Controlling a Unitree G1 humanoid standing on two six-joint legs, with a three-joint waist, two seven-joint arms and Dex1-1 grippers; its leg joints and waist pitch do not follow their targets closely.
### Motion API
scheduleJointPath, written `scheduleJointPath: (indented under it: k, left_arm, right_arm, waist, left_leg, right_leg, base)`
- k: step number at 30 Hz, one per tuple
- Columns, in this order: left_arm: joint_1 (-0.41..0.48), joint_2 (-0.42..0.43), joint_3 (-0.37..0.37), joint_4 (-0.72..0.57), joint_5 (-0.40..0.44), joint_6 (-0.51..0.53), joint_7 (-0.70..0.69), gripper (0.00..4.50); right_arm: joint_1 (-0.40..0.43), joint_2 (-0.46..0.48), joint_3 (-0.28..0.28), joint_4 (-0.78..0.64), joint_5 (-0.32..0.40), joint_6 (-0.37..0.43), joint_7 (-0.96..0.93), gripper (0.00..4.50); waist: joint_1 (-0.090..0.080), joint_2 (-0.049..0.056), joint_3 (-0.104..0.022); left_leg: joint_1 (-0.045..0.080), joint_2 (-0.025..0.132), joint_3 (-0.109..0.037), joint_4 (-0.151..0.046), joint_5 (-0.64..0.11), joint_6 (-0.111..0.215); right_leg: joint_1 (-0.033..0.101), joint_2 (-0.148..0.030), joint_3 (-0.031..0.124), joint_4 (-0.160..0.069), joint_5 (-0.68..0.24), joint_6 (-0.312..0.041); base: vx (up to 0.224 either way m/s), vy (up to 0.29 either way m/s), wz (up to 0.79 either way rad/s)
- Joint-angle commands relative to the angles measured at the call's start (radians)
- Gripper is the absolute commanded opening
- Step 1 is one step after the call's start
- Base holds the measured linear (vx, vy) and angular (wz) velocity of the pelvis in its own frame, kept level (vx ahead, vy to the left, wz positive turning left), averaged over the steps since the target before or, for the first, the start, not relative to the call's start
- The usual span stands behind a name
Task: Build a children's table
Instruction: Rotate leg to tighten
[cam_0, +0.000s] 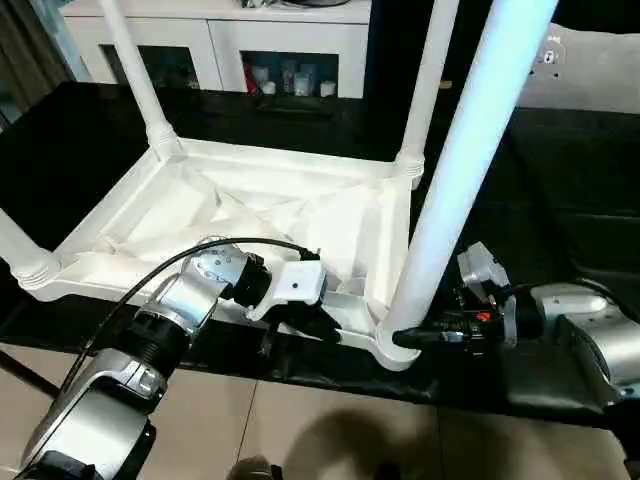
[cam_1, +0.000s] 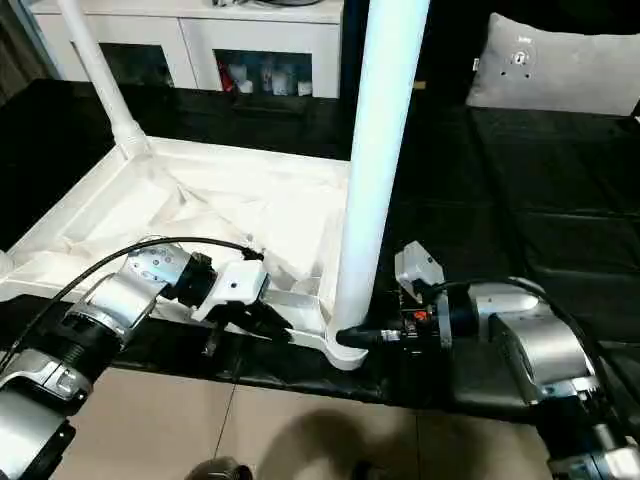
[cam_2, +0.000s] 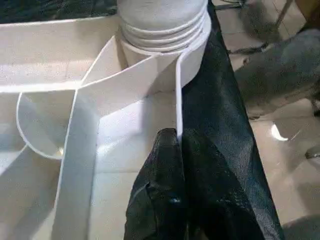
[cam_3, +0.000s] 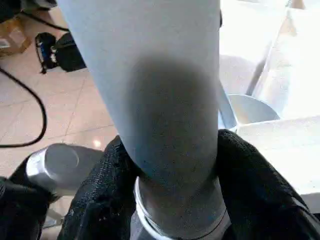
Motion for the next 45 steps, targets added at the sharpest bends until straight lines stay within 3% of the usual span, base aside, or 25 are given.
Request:
scheduleJointPath:
  k: [1,2,3,4,5,6,7,8,9,10,11,12,13,14,15,16,17,19,21,25,30,38,45]
  left_arm:
    - [-0.001,-0.022,0.043,-0.056,0.014,0.104,0.140,0.00]
    - [-0.001,-0.022,0.043,-0.056,0.014,0.104,0.140,0.00]
    - [0.013,-0.040,0.066,-0.101,0.008,0.177,0.198,0.00]
    - [0.022,-0.053,0.081,-0.131,0.003,0.226,0.236,0.00]
    - [0.026,-0.072,0.096,-0.155,0.009,0.280,0.288,0.00]
    - [0.026,-0.072,0.096,-0.155,0.009,0.280,0.288,0.00]
    - [0.029,-0.095,0.109,-0.175,0.016,0.333,0.340,0.00]
    - [0.030,-0.116,0.117,-0.190,0.025,0.371,0.384,0.00]
    - [0.030,-0.116,0.117,-0.190,0.025,0.371,0.384,0.00]
    - [0.032,-0.141,0.126,-0.205,0.032,0.409,0.432,0.00]
    - [0.032,-0.164,0.134,-0.220,0.040,0.439,0.474,0.00]
    - [0.029,-0.191,0.145,-0.229,0.045,0.458,0.521,0.00]
    - [0.029,-0.191,0.145,-0.229,0.045,0.458,0.521,0.00]
    - [0.026,-0.212,0.152,-0.236,0.046,0.468,0.552,0.00]
    - [0.024,-0.231,0.157,-0.249,0.044,0.486,0.579,0.00]
    - [0.023,-0.235,0.157,-0.253,0.045,0.489,0.586,0.00]
    - [0.022,-0.240,0.157,-0.257,0.045,0.492,0.593,0.00]
    - [0.020,-0.232,0.151,-0.266,0.061,0.498,0.605,0.00]
    - [0.019,-0.225,0.150,-0.262,0.064,0.493,0.605,0.00]
    - [0.026,-0.193,0.147,-0.262,0.066,0.466,0.592,0.00]
    - [0.041,-0.142,0.141,-0.249,0.055,0.414,0.538,0.00]
    - [0.050,-0.032,0.096,-0.172,0.028,0.208,0.318,0.00]
    - [0.040,0.037,0.034,-0.120,0.017,0.058,0.129,0.00]
  right_arm:
    - [-0.006,0.078,0.003,-0.031,0.028,0.082,-0.122,2.00]
    - [-0.006,0.078,0.003,-0.031,0.028,0.082,-0.122,2.00]
    - [-0.024,0.137,-0.016,-0.011,-0.013,0.101,-0.253,2.00]
    - [-0.037,0.177,-0.029,0.003,-0.039,0.114,-0.340,2.00]
    - [-0.055,0.220,-0.037,0.030,-0.079,0.114,-0.435,2.00]
    - [-0.055,0.220,-0.037,0.030,-0.079,0.114,-0.435,2.00]
    - [-0.075,0.272,-0.055,0.056,-0.105,0.137,-0.541,2.00]
    - [-0.095,0.319,-0.070,0.083,-0.126,0.146,-0.634,2.00]
    - [-0.095,0.319,-0.070,0.083,-0.126,0.146,-0.634,2.00]
    - [-0.115,0.364,-0.085,0.108,-0.149,0.153,-0.727,2.00]
    - [-0.132,0.404,-0.101,0.127,-0.160,0.159,-0.805,1.99]
    - [-0.151,0.438,-0.121,0.151,-0.160,0.158,-0.871,1.99]
    - [-0.151,0.438,-0.121,0.151,-0.160,0.158,-0.871,1.99]
    - [-0.164,0.459,-0.133,0.169,-0.159,0.149,-0.909,1.99]
    - [-0.172,0.472,-0.141,0.179,-0.163,0.123,-0.929,1.99]
    - [-0.174,0.475,-0.142,0.181,-0.164,0.111,-0.930,2.34]
    - [-0.176,0.478,-0.143,0.183,-0.166,0.099,-0.931,2.55]
    - [-0.167,0.479,-0.144,0.160,-0.172,0.078,-0.909,2.55]
    - [-0.162,0.476,-0.144,0.151,-0.170,0.077,-0.898,2.79]
    - [-0.133,0.452,-0.144,0.110,-0.160,0.060,-0.858,3.19]
    - [-0.072,0.347,-0.128,0.058,-0.127,0.004,-0.704,3.63]
    - [-0.015,0.128,-0.113,0.027,-0.084,-0.062,-0.387,4.28]
    - [-0.005,0.003,-0.060,0.010,-0.042,-0.106,-0.126,4.39]
  waist:
    - [-0.014,-0.014,-0.074]
    - [-0.029,-0.014,-0.070]
    - [-0.034,-0.009,-0.071]
    - [-0.050,-0.006,-0.069]
    - [-0.074,0.005,-0.069]
    - [-0.087,0.008,-0.068]
    - [-0.097,0.028,-0.059]
    - [-0.091,0.037,-0.058]
    - [-0.115,0.004,-0.048]
    - [-0.111,-0.049,-0.055]
    - [-0.104,-0.048,-0.055]
    - [-0.102,-0.051,-0.064]
    - [-0.097,-0.023,-0.076]
    - [-0.105,-0.013,-0.079]
    - [-0.104,0.001,-0.086]
    - [-0.111,0.008,-0.093]
    - [-0.111,0.007,-0.098]
    - [-0.110,0.004,-0.096]
    - [-0.103,0.003,-0.095]
    - [-0.085,0.005,-0.091]
    - [-0.075,0.001,-0.088]
    - [-0.056,-0.002,-0.085]
    - [-0.025,-0.004,-0.088]
  left_leg:
    - [0.017,0.019,0.001,-0.071,-0.258,0.040]
    - [0.017,0.014,-0.002,-0.068,-0.295,0.030]
    - [0.019,0.011,-0.003,-0.064,-0.311,0.026]
    - [0.018,0.018,-0.009,-0.067,-0.338,0.018]
    - [0.011,0.031,-0.021,-0.074,-0.379,0.014]
    - [0.000,0.048,-0.032,-0.084,-0.412,0.010]
    - [-0.031,0.111,-0.070,-0.142,-0.563,0.010]
    - [-0.001,0.134,-0.070,-0.189,-0.686,-0.009]
    - [0.016,0.110,-0.064,-0.176,-0.706,-0.013]
    - [0.048,-0.025,-0.018,-0.059,-0.512,-0.036]
    - [0.043,-0.062,0.010,0.018,-0.251,0.007]
    - [0.000,-0.061,0.004,0.009,-0.178,0.021]
    - [-0.026,-0.046,-0.009,-0.019,-0.119,0.021]
    - [-0.050,-0.022,-0.031,-0.042,-0.122,0.030]
    - [-0.035,-0.010,-0.038,-0.048,-0.122,0.033]
    - [-0.033,0.010,-0.046,-0.055,-0.095,0.047]
    - [-0.035,0.020,-0.049,-0.057,-0.059,0.063]
    - [-0.031,0.016,-0.043,-0.056,-0.067,0.083]
    - [-0.029,0.015,-0.039,-0.056,-0.061,0.101]
    - [-0.023,0.016,-0.034,-0.060,-0.070,0.106]
    - [-0.020,0.017,-0.032,-0.061,-0.109,0.104]
    - [-0.013,0.019,-0.021,-0.064,-0.147,0.103]
    - [-0.010,0.028,-0.018,-0.064,-0.126,0.124]
  right_leg:
    - [0.056,-0.051,0.040,-0.113,-0.598,0.021]
    - [0.055,-0.046,0.023,-0.125,-0.636,0.045]
    - [0.059,-0.046,0.014,-0.129,-0.650,0.061]
    - [0.063,-0.043,0.002,-0.137,-0.649,0.079]
    - [0.077,-0.042,-0.006,-0.134,-0.629,0.088]
    - [0.089,-0.043,-0.003,-0.119,-0.603,0.088]
    - [0.125,-0.040,0.027,-0.011,-0.499,0.067]
    - [0.098,-0.037,0.097,0.071,-0.270,-0.012]
    - [0.076,-0.037,0.119,0.065,-0.238,-0.024]
    - [0.035,-0.049,0.079,-0.096,-0.718,0.059]
    - [0.018,-0.097,0.079,-0.128,-0.963,0.114]
    - [0.053,-0.096,0.078,-0.115,-0.958,0.139]
    - [0.072,-0.085,0.060,-0.107,-0.863,0.145]
    - [0.078,-0.061,0.054,-0.090,-0.673,0.113]
    - [0.075,-0.057,0.054,-0.088,-0.583,0.078]
    - [0.076,-0.052,0.058,-0.067,-0.392,-0.007]
    - [0.077,-0.046,0.062,-0.053,-0.272,-0.065]
    - [0.077,-0.048,0.065,-0.050,-0.235,-0.113]
    - [0.077,-0.049,0.066,-0.053,-0.226,-0.129]
    - [0.077,-0.048,0.067,-0.059,-0.261,-0.115]
    - [0.077,-0.050,0.068,-0.066,-0.310,-0.091]
    - [0.071,-0.046,0.064,-0.076,-0.381,-0.065]
    - [0.067,-0.047,0.070,-0.064,-0.334,-0.095]
  base:
    - [0.000,0.000,0.00]
    - [0.000,0.000,0.00]
    - [0.000,0.000,0.00]
    - [0.000,0.000,0.00]
    - [0.000,0.000,0.00]
    - [-0.053,0.012,-0.14]
    - [-0.053,0.012,-0.14]
    - [0.000,0.000,0.00]
    - [0.000,0.000,0.00]
    - [0.000,0.000,0.00]
    - [0.060,-0.023,-0.11]
    - [0.046,-0.024,-0.27]
    - [0.046,-0.024,-0.27]
    - [0.032,-0.006,-0.25]
    - [0.000,0.000,0.00]
    - [0.000,0.000,0.00]
    - [0.000,0.000,0.00]
    - [0.000,0.000,0.00]
    - [0.000,0.000,0.00]
    - [0.000,0.000,0.00]
    - [0.000,0.000,0.00]
    - [0.000,0.000,0.00]
    - [0.000,0.000,0.00]
